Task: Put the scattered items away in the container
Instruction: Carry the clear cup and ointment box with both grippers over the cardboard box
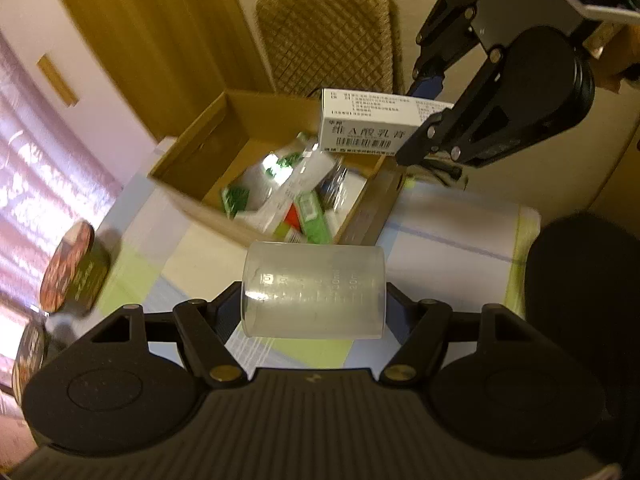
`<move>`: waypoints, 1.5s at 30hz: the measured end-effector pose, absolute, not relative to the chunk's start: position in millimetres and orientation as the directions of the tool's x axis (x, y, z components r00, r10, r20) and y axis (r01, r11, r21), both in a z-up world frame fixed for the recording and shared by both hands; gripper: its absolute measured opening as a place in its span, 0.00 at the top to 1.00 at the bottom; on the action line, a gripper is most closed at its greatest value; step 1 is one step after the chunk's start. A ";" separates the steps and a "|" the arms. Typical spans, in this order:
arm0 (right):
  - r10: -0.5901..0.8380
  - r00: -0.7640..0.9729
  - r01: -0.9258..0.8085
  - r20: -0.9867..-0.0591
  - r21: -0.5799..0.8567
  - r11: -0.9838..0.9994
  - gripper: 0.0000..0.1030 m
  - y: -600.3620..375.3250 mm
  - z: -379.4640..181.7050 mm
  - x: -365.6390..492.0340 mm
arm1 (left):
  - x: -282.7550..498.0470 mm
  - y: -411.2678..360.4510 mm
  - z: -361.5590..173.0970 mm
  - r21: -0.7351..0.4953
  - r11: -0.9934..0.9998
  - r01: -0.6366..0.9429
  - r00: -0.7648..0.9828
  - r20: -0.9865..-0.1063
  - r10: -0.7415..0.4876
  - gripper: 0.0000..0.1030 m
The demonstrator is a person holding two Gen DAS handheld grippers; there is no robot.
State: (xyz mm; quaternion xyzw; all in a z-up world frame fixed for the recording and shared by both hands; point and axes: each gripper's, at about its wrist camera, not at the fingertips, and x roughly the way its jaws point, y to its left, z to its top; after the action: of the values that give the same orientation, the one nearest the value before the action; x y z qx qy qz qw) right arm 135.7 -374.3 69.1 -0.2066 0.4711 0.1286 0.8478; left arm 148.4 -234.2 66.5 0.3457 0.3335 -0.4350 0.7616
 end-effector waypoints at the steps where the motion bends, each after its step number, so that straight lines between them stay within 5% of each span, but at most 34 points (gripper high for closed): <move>1: 0.019 0.524 -0.404 -0.851 -0.229 0.886 0.72 -378.8 70.1 135.1 | 148.2 -240.0 68.1 0.237 0.377 0.895 0.398 -0.806 -0.438 0.34; 45: 0.052 0.517 -0.229 -0.855 -0.080 0.970 0.72 -453.2 42.6 207.1 | 234.9 -316.1 32.0 0.045 0.550 0.834 0.350 -0.813 -0.464 0.34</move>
State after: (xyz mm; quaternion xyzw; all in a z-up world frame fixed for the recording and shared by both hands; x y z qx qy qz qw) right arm 207.1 -453.2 42.6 -0.0914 0.4848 0.0812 0.8660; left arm 234.9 -316.1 32.0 0.2348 0.3936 -0.4122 0.7874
